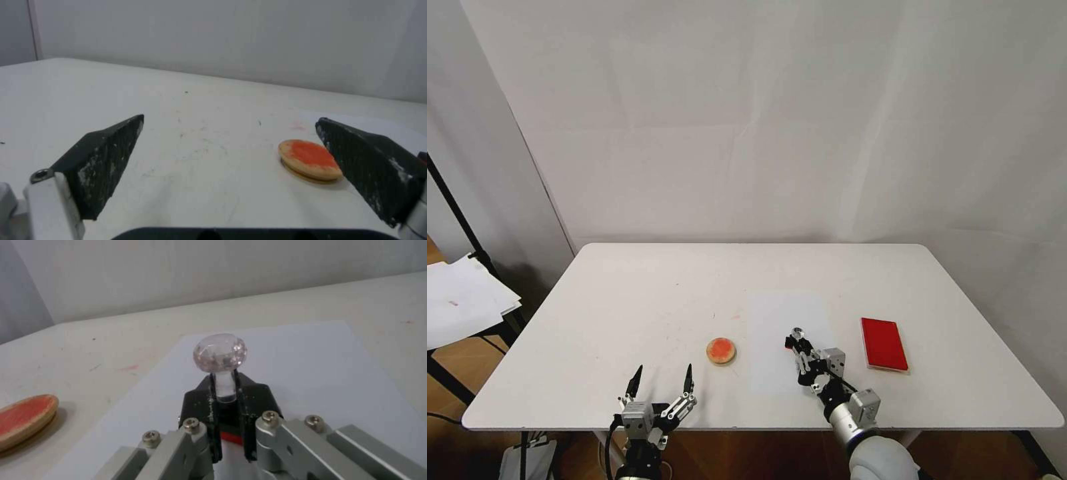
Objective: Pick up the stamp from the ink pad and place it onto another ink pad.
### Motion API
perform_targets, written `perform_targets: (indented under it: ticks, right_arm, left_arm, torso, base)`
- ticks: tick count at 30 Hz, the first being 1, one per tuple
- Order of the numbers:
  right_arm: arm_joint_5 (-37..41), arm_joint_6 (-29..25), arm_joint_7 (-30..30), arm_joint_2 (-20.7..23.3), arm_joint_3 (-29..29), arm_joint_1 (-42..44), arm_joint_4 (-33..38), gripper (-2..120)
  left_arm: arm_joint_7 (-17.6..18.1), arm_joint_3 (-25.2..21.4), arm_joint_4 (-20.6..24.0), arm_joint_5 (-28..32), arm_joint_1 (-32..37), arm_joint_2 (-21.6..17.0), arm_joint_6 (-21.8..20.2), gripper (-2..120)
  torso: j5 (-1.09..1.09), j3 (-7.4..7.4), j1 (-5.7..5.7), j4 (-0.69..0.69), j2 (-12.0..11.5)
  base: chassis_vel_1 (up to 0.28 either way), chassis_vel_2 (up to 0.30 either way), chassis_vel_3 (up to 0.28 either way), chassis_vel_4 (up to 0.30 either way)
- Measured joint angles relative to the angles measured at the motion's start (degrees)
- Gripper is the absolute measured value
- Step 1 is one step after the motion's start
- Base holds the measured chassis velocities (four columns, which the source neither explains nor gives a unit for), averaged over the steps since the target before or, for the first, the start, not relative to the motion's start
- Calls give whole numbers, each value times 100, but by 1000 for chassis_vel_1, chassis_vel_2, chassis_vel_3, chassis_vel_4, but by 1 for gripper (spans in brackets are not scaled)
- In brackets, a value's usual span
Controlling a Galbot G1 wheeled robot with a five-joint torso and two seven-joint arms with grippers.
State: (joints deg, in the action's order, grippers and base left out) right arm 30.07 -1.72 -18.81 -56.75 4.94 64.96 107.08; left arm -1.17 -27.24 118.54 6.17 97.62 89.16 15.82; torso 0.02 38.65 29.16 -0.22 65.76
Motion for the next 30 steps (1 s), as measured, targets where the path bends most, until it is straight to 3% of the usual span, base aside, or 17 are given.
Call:
perform_targets:
  ticks: [4, 11, 20, 30]
  right_arm:
    - [19, -311, 282, -105, -405, -15, 578, 7]
    - [60, -343, 389, 41, -109, 73, 1025, 7]
    - [-5, -336, 473, 37, 676, -123, 982, 7]
    - [16, -329, 450, -418, 1379, -853, 302, 7]
  left_arm:
    - [0, 0, 0, 0, -1, 0, 0, 102]
    - [0, 0, 0, 0, 0, 0, 0, 102]
    - [0, 0, 0, 0, 0, 0, 0, 102]
    - [0, 0, 0, 0, 0, 0, 0, 102]
  torso:
    - [-3, 1, 2, 4, -1]
    - [-2, 0, 2, 1, -1]
    - [-3, -1, 1, 1, -1]
    - [-3, -1, 1, 1, -1]
  base:
    - [0, 0, 0, 0]
    - [0, 0, 0, 0]
    - [0, 0, 0, 0]
    - [0, 0, 0, 0]
